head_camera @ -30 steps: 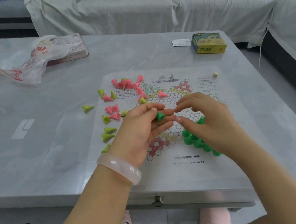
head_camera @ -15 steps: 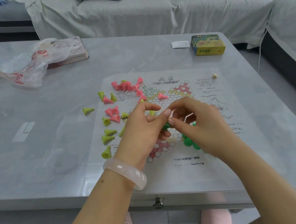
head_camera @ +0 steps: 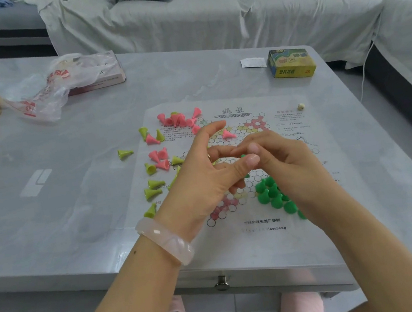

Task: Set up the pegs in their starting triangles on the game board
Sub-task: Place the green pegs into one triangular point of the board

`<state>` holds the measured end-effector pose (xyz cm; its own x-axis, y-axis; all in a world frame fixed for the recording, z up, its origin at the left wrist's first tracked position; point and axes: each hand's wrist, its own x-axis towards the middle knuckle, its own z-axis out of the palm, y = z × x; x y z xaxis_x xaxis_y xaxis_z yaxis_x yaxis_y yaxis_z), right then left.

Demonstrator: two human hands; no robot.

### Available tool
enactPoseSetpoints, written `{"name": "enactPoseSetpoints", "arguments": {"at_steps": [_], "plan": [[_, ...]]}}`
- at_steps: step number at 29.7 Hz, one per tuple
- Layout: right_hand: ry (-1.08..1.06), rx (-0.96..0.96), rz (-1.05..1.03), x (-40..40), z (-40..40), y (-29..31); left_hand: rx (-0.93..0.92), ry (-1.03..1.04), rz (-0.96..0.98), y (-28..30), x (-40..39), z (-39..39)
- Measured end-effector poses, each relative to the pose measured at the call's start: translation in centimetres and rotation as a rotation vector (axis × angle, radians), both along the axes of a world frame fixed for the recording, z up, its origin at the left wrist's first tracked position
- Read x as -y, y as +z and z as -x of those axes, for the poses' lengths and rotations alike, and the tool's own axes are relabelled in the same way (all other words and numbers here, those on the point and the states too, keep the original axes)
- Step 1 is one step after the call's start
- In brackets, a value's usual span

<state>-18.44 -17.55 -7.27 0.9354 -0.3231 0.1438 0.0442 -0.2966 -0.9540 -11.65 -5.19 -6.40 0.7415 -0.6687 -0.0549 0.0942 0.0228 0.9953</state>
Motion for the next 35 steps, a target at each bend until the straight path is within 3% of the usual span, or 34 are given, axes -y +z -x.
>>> {"name": "enactPoseSetpoints", "arguments": {"at_steps": [7, 20, 23, 27, 35], "plan": [[0.047, 0.010, -0.102, -0.1, 0.2, 0.5, -0.001, -0.022, -0.034, -0.3, -0.1, -0.1], [-0.105, -0.086, -0.017, 0.7, 0.4, 0.5, 0.065, 0.071, -0.113, -0.7, 0.1, -0.4], [-0.178, -0.180, 0.193, 1.5, 0.4, 0.0, 0.005, 0.209, -0.146, -0.9, -0.1, -1.1], [-0.114, -0.333, 0.478, 1.9, 0.4, -0.7, -0.025, 0.283, -0.135, -0.6, -0.5, -1.7], [-0.072, -0.364, 0.605, 1.9, 0.3, -1.5, 0.021, 0.269, -0.146, -0.6, -0.4, -1.5]]}}
